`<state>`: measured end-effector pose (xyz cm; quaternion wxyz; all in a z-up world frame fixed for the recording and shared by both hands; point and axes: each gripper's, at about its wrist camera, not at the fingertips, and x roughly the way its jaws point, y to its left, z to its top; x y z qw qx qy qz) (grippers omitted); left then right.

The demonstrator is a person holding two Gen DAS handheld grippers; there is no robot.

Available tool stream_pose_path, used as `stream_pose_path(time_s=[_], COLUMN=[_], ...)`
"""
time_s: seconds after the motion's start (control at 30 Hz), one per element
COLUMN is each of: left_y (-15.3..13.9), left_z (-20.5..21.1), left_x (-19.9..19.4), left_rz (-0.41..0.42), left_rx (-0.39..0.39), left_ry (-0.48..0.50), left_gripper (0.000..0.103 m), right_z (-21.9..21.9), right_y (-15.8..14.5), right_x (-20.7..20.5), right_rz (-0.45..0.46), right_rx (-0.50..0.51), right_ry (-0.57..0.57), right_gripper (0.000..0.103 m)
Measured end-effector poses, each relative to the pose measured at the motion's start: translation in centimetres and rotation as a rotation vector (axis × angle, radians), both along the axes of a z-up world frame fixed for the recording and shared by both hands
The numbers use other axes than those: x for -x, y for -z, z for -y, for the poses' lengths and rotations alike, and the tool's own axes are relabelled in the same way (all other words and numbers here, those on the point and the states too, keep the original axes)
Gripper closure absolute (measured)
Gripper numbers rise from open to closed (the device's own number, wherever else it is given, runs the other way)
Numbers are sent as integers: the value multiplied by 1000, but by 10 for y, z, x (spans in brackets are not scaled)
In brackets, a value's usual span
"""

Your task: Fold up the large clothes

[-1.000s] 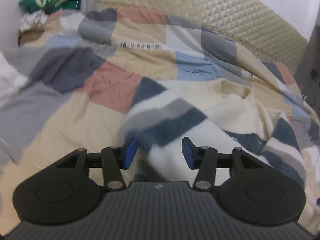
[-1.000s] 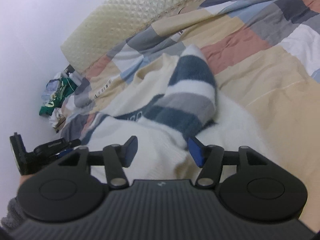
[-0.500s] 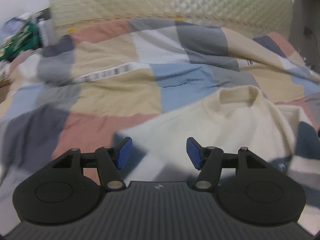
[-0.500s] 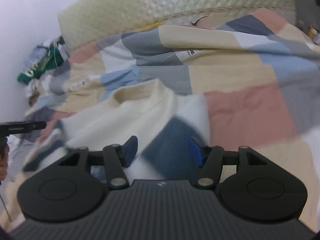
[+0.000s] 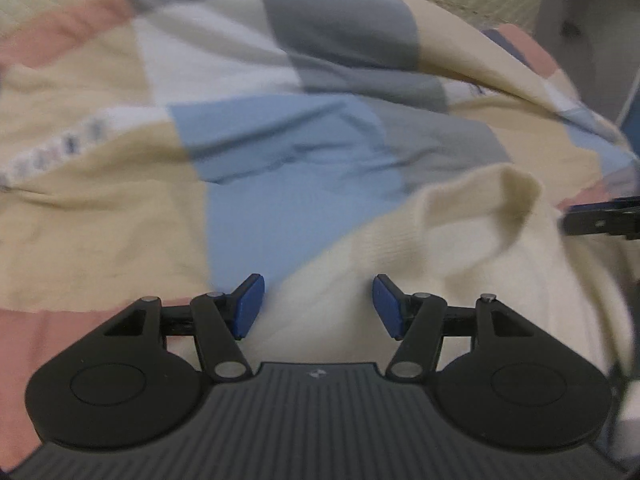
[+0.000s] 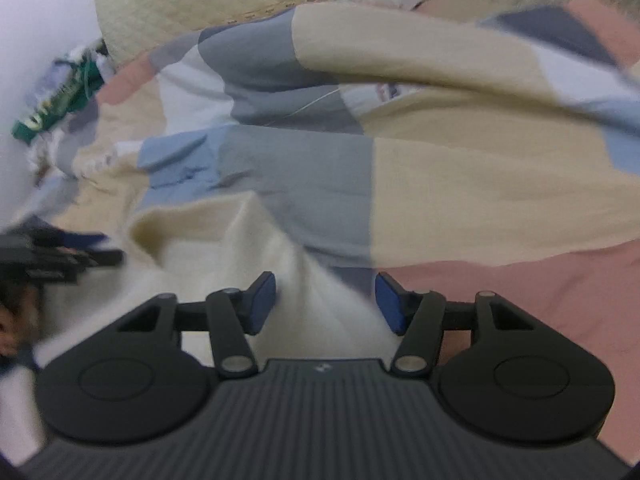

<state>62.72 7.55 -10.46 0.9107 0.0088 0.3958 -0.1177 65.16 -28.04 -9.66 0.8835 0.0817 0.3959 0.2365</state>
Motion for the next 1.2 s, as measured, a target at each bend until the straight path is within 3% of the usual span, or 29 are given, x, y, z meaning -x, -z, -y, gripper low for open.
stream_pose_path(time_s=[0.03,0.1,0.17,0.2,0.23,0.27,0.3,0.37,0.57,0.7,0.8,1.0,1.2], left_y=[3,6,7,7,4,0,-5,-19,-70,-76,-56,2,15], left_z=[2,5,11,12,13,13,12,6,-28,-36,-41,-37,-34], left_x=[-2,0,4,6,9,13,18,28,52,52,37,8,0], left_rz=[0,-7,-23,-24,-20,-14,3,34,132,175,137,60,19], left_rx=[-13,-7,-33,-53,-64,-70,-77,-81,-6,-46,-45,-72,-69], left_ry=[3,-4,10,5,-3,-6,-8,-22,-126,-188,-232,-228,-240], left_gripper=[38,45,59,73,86,88,89,90,91,91,91,90,89], right_z=[-2,-12,-22,-25,-29,-34,-39,-44,-54,-62,-81,-96,-93], right_y=[4,6,7,6,6,5,3,-9,-70,-93,-78,-11,14], right_x=[-6,-8,-7,-4,-3,-1,2,9,37,37,24,1,-4], right_rz=[-40,-40,-34,-29,-21,-9,4,37,198,264,259,179,168], right_rx=[-31,19,59,69,93,139,192,217,192,164,202,248,200], right_ry=[-27,-55,-94,-103,-110,-109,-102,-89,-67,-38,-22,-12,9], right_gripper=[44,44,43,45,48,64,79,86,90,95,95,95,95])
